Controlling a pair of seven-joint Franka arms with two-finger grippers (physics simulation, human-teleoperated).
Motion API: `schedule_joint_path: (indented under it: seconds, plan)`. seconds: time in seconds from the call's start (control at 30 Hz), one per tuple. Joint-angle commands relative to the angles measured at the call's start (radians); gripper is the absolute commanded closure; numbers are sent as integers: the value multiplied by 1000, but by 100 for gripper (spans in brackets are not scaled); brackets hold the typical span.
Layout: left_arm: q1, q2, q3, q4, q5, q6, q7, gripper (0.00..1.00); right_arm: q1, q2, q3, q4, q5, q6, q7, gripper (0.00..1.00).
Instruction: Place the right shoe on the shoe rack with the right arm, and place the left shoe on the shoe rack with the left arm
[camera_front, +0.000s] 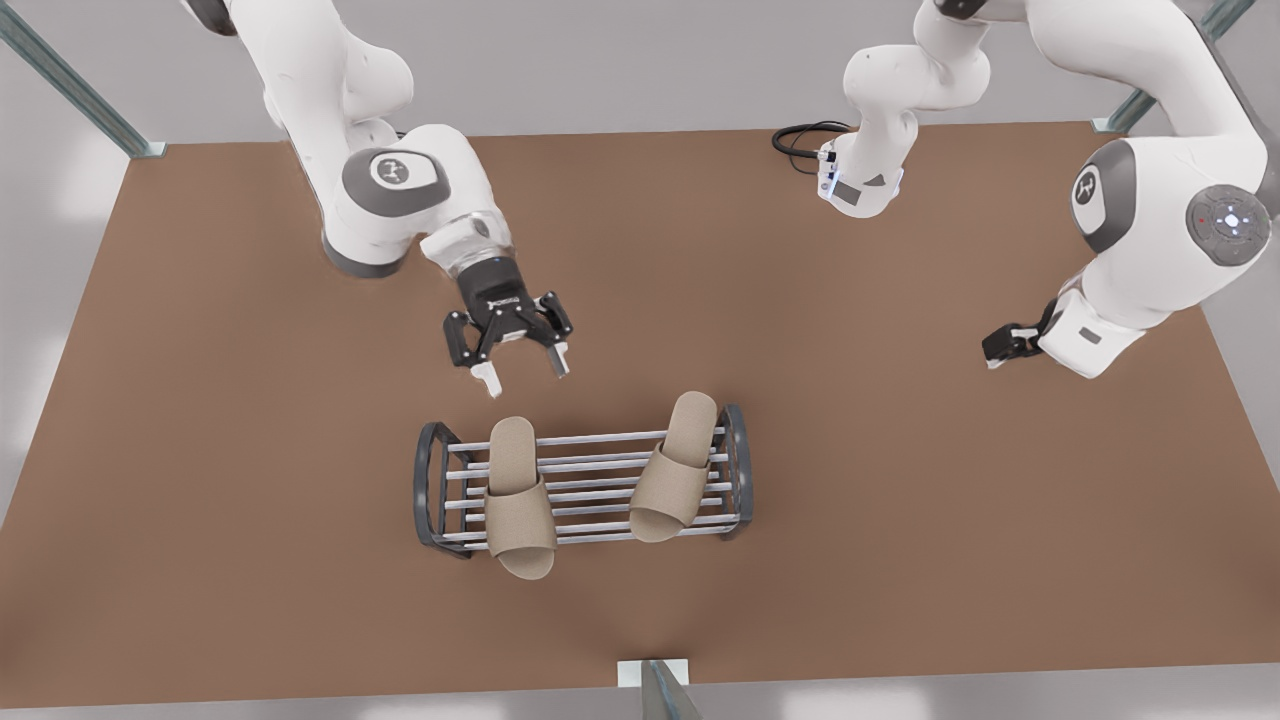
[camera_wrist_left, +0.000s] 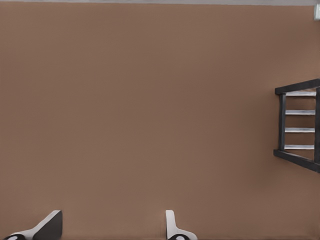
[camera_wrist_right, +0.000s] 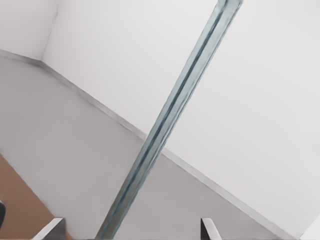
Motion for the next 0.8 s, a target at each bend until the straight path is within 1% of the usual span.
schedule_joint_path:
  seconds: [0.0, 0.03, 0.07, 0.1, 0.13, 0.17, 0.2, 0.23, 0.27, 0.3, 0.33, 0.37, 0.4, 0.43, 0.47, 0.5, 0.53, 0.77]
  plan:
    - [11, 2, 0, 3, -1, -18, -228, 0, -161, -30, 9, 35, 1000, -511, -748, 0]
    - [9, 3, 0, 3, -1, -18, -228, 0, -189, -35, -46, 3, 1234, -634, -883, 0]
    - [9, 3, 0, 3, -1, -18, -230, 0, -218, -34, -57, 15, 1465, -791, -953, 0]
    - [9, 3, 0, 3, -1, -18, -230, 0, -267, -29, -87, 17, 1643, -834, -1180, 0]
    - [8, 3, 0, 3, -1, -18, -233, 0, -313, -18, -114, 12, 1706, -899, -1329, 0]
    - [8, 3, 0, 3, -1, -18, -233, 0, -354, -6, -117, 11, 1706, -942, -1384, 0]
    - [8, 8, 0, 3, 1, -18, -237, 0, -405, -7, -120, -15, 1726, -987, -1529, 0]
    - [8, 8, 0, 3, 1, -18, -237, 0, -407, -9, -167, -29, 1791, -1028, -1594, 0]
    - [6, 9, 0, 3, 1, -18, -239, 0, -407, -43, -173, -127, 1811, -1009, -1630, 0]
    - [6, 11, 0, 3, 1, -18, -240, 0, -410, -67, -175, -189, 1812, -1001, -1646, 0]
    - [6, 11, 0, 3, 1, -18, -240, 0, -404, -63, -196, -195, 1823, -1002, -1677, 0]
    - [6, 11, 0, 3, 1, -18, -240, 0, -402, -41, -203, -186, 1823, -1001, -1680, 0]
    - [6, 11, 0, 3, 1, -18, -240, 0, -399, -11, -200, -140, 1821, -1001, -1685, 0]
    - [6, 11, 0, 3, 1, -18, -242, 0, -387, 28, -201, -46, 1820, -1025, -1717, 0]
    - [6, 11, 0, 3, 1, -18, -242, 0, -384, 25, -201, -22, 1820, -1042, -1709, 0]
    - [6, 11, 0, 3, 2, -18, -242, 0, -371, 32, -203, 78, 1817, -1169, -1694, 0]
    - [6, 11, 0, 3, 2, -18, -242, 0, -370, 26, -203, 86, 1815, -1209, -1588, 0]
    - [6, 12, 0, 10, 4, -18, -242, 0, -367, 35, -201, 95, 1803, -1214, -1591, 0]
